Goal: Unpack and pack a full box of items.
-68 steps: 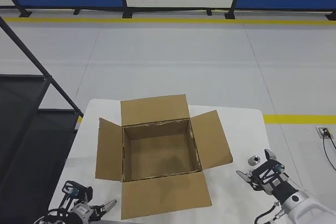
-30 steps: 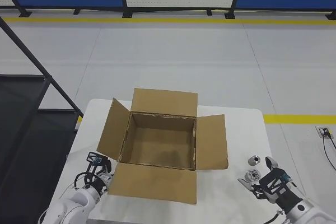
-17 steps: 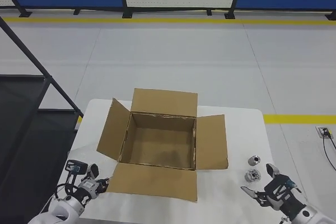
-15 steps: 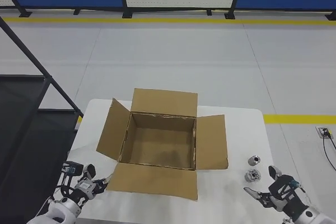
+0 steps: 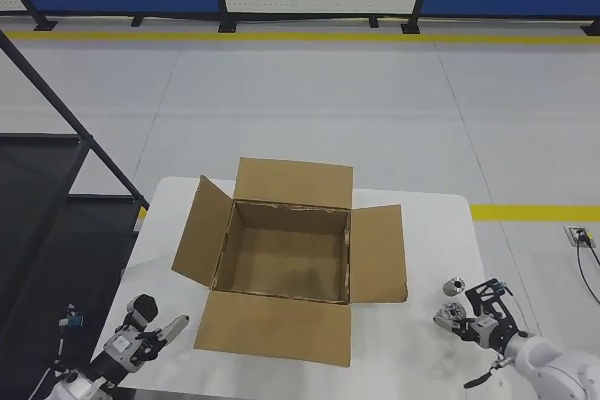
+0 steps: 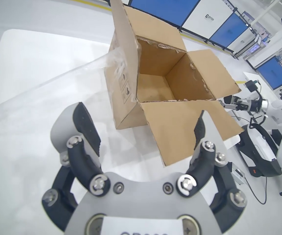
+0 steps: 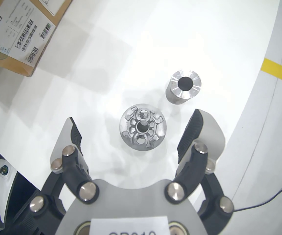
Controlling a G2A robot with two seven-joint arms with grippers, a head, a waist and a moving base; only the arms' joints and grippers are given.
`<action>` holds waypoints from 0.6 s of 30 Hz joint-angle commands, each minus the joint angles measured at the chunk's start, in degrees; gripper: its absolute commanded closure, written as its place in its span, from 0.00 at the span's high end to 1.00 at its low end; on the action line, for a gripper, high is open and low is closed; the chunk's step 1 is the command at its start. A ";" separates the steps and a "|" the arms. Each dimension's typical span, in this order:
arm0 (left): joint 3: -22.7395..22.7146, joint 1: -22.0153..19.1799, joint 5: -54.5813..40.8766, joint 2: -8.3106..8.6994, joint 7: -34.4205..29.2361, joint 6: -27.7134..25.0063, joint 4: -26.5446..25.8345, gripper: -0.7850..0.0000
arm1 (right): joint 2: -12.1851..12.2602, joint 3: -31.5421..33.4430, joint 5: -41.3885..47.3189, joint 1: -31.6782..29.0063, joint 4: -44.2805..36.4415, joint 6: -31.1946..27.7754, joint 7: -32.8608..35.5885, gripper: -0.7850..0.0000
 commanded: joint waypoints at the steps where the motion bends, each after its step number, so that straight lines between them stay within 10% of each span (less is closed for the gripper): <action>1: 0.42 -0.12 0.12 0.01 -0.18 0.01 -0.17 1.00 | 0.38 -0.45 -0.19 0.27 0.93 0.03 0.59 1.00; 4: 0.65 -0.26 0.07 0.04 -0.41 -0.02 -0.21 1.00 | 0.86 -1.32 -0.97 0.72 1.96 0.71 1.34 1.00; 5: 0.70 -0.30 -0.11 0.05 -0.38 -0.06 -0.14 1.00 | 0.99 -1.67 -1.24 0.96 2.31 1.20 1.46 0.90; 6: 0.74 -0.35 -0.22 0.06 -0.44 -0.12 -0.10 1.00 | 1.12 -2.20 -1.34 1.17 2.87 1.29 1.90 0.48; 12: 0.73 -0.51 -0.61 0.13 -0.63 -0.14 0.12 1.00 | 1.94 -3.84 -3.05 2.29 4.18 3.69 1.73 0.05; 18: 0.82 -0.68 -0.61 0.18 -0.49 0.04 0.59 1.00 | 2.69 -3.60 -1.48 0.88 1.38 3.88 -1.05 0.00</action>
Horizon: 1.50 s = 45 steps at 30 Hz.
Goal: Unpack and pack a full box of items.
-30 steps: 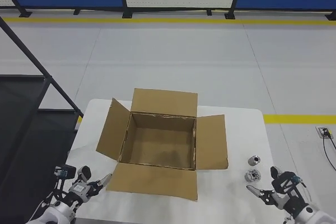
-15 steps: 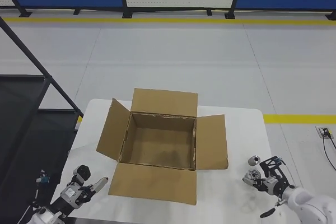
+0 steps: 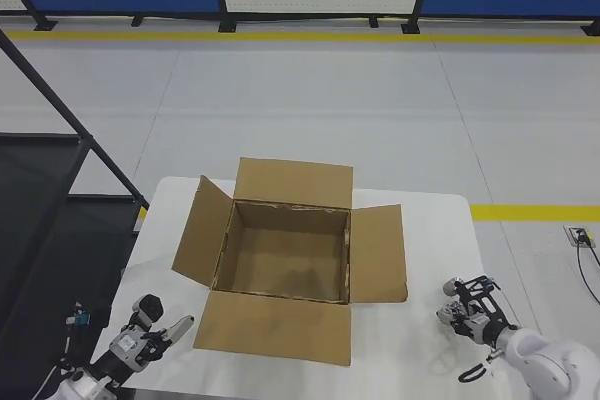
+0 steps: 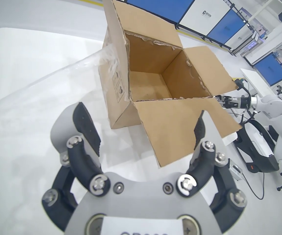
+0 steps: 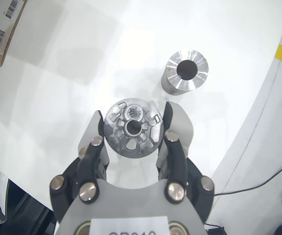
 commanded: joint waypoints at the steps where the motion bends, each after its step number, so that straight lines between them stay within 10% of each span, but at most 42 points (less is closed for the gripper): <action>1: 0.01 -0.09 0.08 0.02 -0.01 0.14 0.11 1.00 | 0.28 0.76 1.61 -1.68 -3.21 -1.05 -1.56 0.00; 10: -0.09 -0.82 -0.77 0.17 -0.40 -0.33 1.03 1.00 | 0.83 -0.58 11.62 -9.70 -31.87 0.40 -0.81 0.00; 16: 0.86 -1.34 -1.50 0.17 0.67 -1.83 2.36 1.00 | 0.94 -17.50 7.78 1.86 -37.88 9.09 9.40 0.00; 30: 2.06 -0.58 -0.61 0.12 3.66 -4.91 3.51 1.00 | -7.69 -61.51 9.42 47.47 12.66 28.59 11.25 0.00; 45: -0.57 0.44 -2.37 0.46 3.43 -7.68 4.28 1.00 | -19.15 -76.18 17.31 59.25 52.16 30.07 -0.19 0.00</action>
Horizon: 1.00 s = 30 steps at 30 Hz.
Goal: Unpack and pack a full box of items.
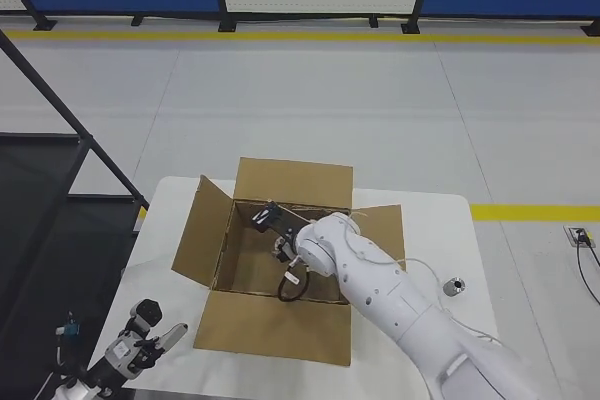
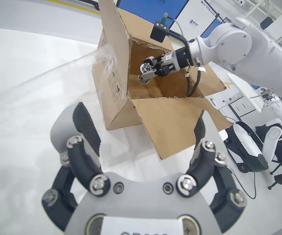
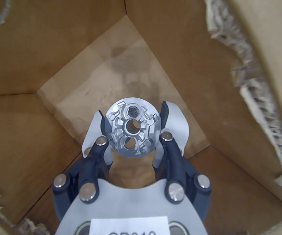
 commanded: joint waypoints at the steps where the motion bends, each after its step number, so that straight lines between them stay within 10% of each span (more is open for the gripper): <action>1: -0.07 -0.06 0.17 0.04 -0.20 -0.06 -0.22 1.00 | -1.12 -0.62 0.73 0.36 3.82 -0.59 -1.17 0.00; 4: -0.11 -0.04 0.29 0.08 -0.25 -0.10 -0.32 1.00 | -2.45 -1.13 1.60 0.85 7.94 -1.86 -2.70 0.00; 5: -0.14 -0.02 0.30 0.09 -0.26 0.02 -0.29 1.00 | -2.81 -1.21 1.75 1.11 9.05 -2.26 -3.28 0.13; 7: -0.16 -0.03 0.38 0.11 -0.37 0.10 -0.24 1.00 | -3.42 -1.17 2.44 1.48 10.79 -3.77 -4.21 0.75; 9: -0.12 -0.07 0.35 0.13 -0.51 0.20 -0.13 1.00 | -3.89 -1.13 2.81 1.85 12.08 -5.14 -4.92 1.00; 21: 0.81 -1.09 1.02 0.31 -1.55 0.74 -0.65 1.00 | -4.26 -0.81 0.34 1.79 10.73 -8.61 -8.69 1.00; 30: 2.44 -3.22 1.21 0.48 -3.22 1.77 -0.60 1.00 | 2.02 5.12 -5.94 -5.54 -10.33 -9.71 -7.75 1.00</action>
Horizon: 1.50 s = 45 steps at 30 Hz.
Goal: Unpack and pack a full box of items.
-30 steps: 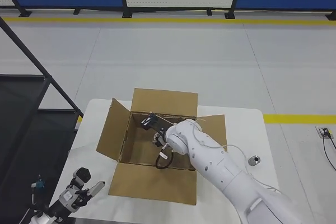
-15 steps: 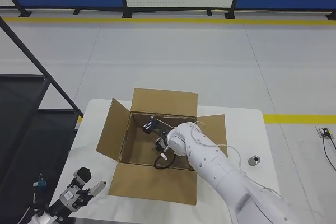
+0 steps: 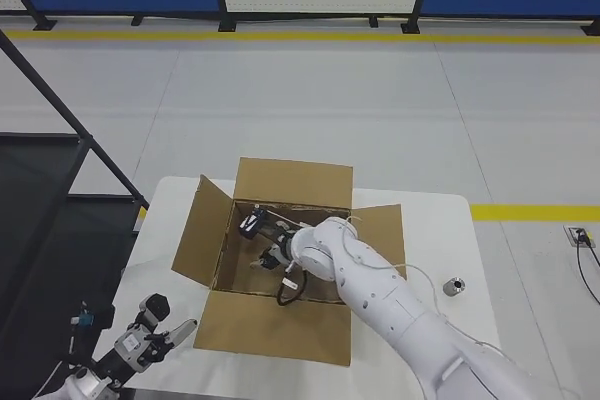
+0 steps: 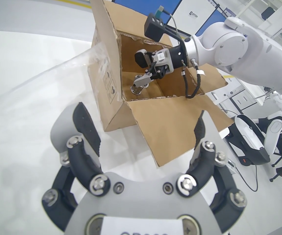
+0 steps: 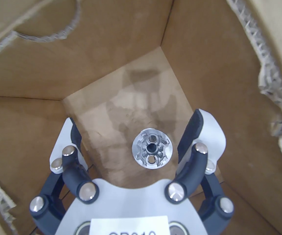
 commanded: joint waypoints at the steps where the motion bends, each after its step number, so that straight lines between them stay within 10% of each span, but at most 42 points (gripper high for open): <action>1: 0.41 -0.57 0.25 0.05 -0.43 0.27 -0.18 1.00 | 2.23 2.39 -3.05 -3.79 -9.65 1.15 2.29 1.00; 11: 2.51 -2.88 0.74 0.25 -2.25 1.57 -0.13 1.00 | 12.61 23.92 -22.75 -36.36 -65.64 0.86 13.90 1.00; 18: 3.44 -3.38 1.34 0.35 -2.60 1.99 -0.33 1.00 | 15.39 50.25 -20.44 -52.79 -81.30 3.51 6.57 1.00; 26: 5.37 -4.71 2.44 0.48 -4.31 3.45 -1.52 1.00 | 17.55 76.90 -1.94 -59.56 -65.61 -4.53 4.70 1.00; 34: 7.49 -6.04 4.26 0.57 -5.95 5.84 -2.77 1.00 | 20.10 76.30 -0.81 -48.29 -38.68 -15.31 8.77 1.00; 44: 8.86 -5.78 5.50 0.62 -5.71 7.36 -3.43 1.00 | 21.84 72.22 -6.63 -43.83 -27.47 -19.61 4.05 1.00; 45: 8.89 -5.72 5.50 0.63 -5.60 7.43 -3.43 1.00 | 21.94 71.80 -6.88 -43.47 -26.83 -19.36 3.67 0.84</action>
